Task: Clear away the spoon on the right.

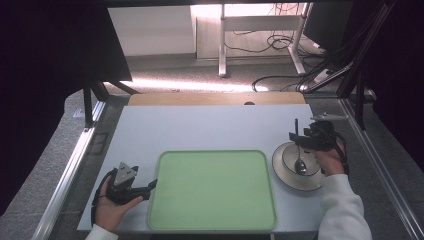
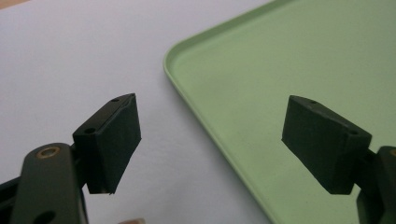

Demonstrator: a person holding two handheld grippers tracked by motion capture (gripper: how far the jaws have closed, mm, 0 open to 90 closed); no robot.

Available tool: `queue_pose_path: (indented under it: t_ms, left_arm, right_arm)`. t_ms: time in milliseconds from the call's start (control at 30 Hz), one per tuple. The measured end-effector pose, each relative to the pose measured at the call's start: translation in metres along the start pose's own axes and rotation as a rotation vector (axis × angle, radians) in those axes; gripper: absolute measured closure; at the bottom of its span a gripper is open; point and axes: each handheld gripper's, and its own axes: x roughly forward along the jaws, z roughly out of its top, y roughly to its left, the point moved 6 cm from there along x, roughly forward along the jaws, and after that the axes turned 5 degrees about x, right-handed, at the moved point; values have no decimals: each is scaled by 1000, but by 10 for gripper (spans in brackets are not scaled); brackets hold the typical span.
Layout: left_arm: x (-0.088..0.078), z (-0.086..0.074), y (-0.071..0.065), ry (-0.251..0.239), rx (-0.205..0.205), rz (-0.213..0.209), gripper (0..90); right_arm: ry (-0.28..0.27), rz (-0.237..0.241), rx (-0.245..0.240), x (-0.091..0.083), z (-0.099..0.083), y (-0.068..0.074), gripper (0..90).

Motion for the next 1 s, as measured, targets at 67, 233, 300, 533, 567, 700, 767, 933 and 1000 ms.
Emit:
queue_pose_path:
  t_ms: [67,233,300,533,567,700,767,933,1000]
  left_arm:
    - [0,0,0,1,-1,1,193]
    - [1,0,-1,0,-2,-1,193]
    - [0,0,-1,2,-3,-2,193]
    - [0,0,0,2,-1,-1,193]
    - [0,0,0,2,-1,-1,193]
    - [0,-1,0,3,0,0,193]
    - [0,-1,0,4,0,0,193]
    - [0,-1,1,2,-2,2,193]
    - [0,-1,1,2,-1,1,193]
  right_arm:
    - [8,-7,1,4,-1,-2,382]
    - [32,-13,11,13,-2,-8,426]
    - [34,-12,14,14,-3,-8,434]
    - [61,-3,22,20,-8,-12,519]
    - [65,0,25,21,-8,-12,537]
    - [85,1,39,23,-11,-13,618]
    - [91,18,52,23,-11,-13,650]
    - [105,40,67,24,-13,-13,703]
    - [109,54,71,25,-13,-12,742]
